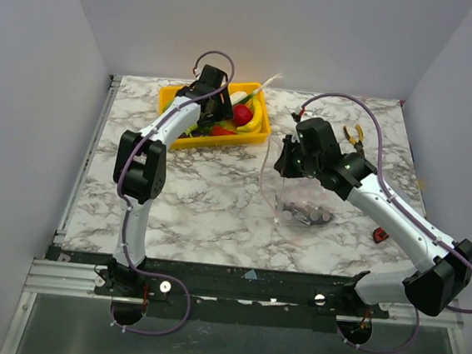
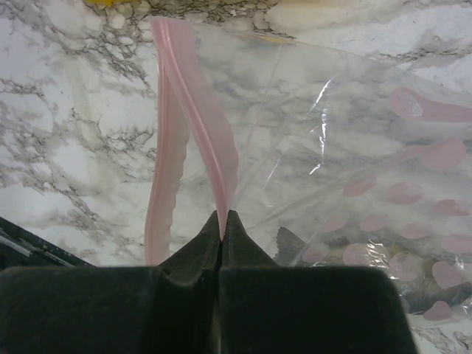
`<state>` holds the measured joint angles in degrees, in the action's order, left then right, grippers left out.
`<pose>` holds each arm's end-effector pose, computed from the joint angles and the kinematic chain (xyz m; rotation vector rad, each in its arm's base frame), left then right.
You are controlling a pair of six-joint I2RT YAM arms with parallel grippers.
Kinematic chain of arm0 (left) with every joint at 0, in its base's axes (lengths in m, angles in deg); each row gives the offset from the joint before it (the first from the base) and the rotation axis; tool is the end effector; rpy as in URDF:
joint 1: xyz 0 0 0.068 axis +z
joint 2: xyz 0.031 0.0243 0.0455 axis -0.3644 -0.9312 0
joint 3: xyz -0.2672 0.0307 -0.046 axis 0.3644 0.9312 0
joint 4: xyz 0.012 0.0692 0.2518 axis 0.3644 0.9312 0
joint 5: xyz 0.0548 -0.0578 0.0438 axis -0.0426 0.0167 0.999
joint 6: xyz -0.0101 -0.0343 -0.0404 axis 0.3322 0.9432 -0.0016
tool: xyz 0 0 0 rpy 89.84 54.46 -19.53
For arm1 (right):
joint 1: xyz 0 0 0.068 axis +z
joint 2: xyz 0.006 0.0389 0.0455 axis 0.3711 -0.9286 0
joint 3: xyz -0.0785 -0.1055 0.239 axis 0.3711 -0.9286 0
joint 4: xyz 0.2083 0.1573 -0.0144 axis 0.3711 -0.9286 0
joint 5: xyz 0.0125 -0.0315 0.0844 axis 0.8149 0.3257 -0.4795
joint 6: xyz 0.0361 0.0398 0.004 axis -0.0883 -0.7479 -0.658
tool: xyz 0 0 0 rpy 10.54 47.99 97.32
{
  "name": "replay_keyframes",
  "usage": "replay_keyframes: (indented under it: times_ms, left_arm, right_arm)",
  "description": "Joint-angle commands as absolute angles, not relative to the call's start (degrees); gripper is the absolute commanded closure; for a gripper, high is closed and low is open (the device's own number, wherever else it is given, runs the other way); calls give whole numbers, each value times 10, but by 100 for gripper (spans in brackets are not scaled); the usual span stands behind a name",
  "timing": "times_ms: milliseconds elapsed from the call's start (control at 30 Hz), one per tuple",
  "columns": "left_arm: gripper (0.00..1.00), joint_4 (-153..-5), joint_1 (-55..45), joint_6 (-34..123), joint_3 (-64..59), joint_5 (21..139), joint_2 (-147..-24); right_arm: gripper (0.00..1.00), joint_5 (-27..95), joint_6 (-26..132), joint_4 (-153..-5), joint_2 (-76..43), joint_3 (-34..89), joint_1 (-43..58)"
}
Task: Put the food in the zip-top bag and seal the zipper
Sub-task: Move the bin to the center of the board, then pick up the fake vegetable from the bin.
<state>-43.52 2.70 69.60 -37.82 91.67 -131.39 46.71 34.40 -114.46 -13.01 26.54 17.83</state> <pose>0.4590 -0.1526 0.2566 -0.4101 2.3952 -0.3713 0.2311 0.1870 0.3468 -0.2355 2.2951 0.4938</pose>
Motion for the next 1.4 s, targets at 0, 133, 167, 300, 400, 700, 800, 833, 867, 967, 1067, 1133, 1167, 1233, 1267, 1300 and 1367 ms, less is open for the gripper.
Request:
replay_keyframes:
  times_ms: [0,133,167,300,400,700,800,833,867,967,1067,1133,1167,1233,1267,1300,1367]
  left_arm:
    - [29,-371,37,701,-441,900,-1369]
    - [28,-347,40,714,-443,892,-1387]
    - [28,-348,39,718,-435,884,-1385]
    - [27,-347,40,727,-398,855,-1370]
    - [27,-358,40,734,-349,857,-1344]
    - [27,-423,36,749,-167,846,-1232]
    - [27,-436,27,734,-148,866,-1208]
    - [27,-435,25,730,-153,874,-1208]
    - [28,-430,25,725,-163,876,-1213]
    - [30,-412,21,712,-200,890,-1241]
    - [30,-399,18,710,-226,883,-1266]
    - [31,-403,16,713,-229,885,-1276]
    - [31,-405,14,714,-232,885,-1282]
    - [33,-402,14,714,-238,886,-1291]
    - [35,-399,14,714,-240,889,-1295]
    - [37,-399,14,713,-241,891,-1296]
    - [47,-405,14,708,-237,893,-1294]
  right_arm:
    - [100,468,345,-1138,-115,259,176]
    - [100,467,342,-1139,-110,252,176]
    - [100,466,342,-1139,-109,252,175]
    - [100,466,341,-1139,-107,252,175]
    - [100,463,339,-1137,-107,251,176]
    - [100,459,338,-1135,-100,243,175]
    - [99,460,340,-1134,-100,242,176]
    - [99,460,341,-1134,-101,241,175]
    - [100,460,342,-1133,-101,241,176]
    - [100,460,342,-1133,-104,241,176]
    - [100,460,342,-1135,-104,241,175]
    - [99,462,341,-1135,-101,240,176]
    - [100,463,342,-1134,-100,240,175]
    - [100,463,341,-1136,-101,242,176]
    - [99,462,342,-1137,-101,243,176]
    - [100,462,341,-1138,-100,243,176]
    - [99,461,341,-1139,-98,241,175]
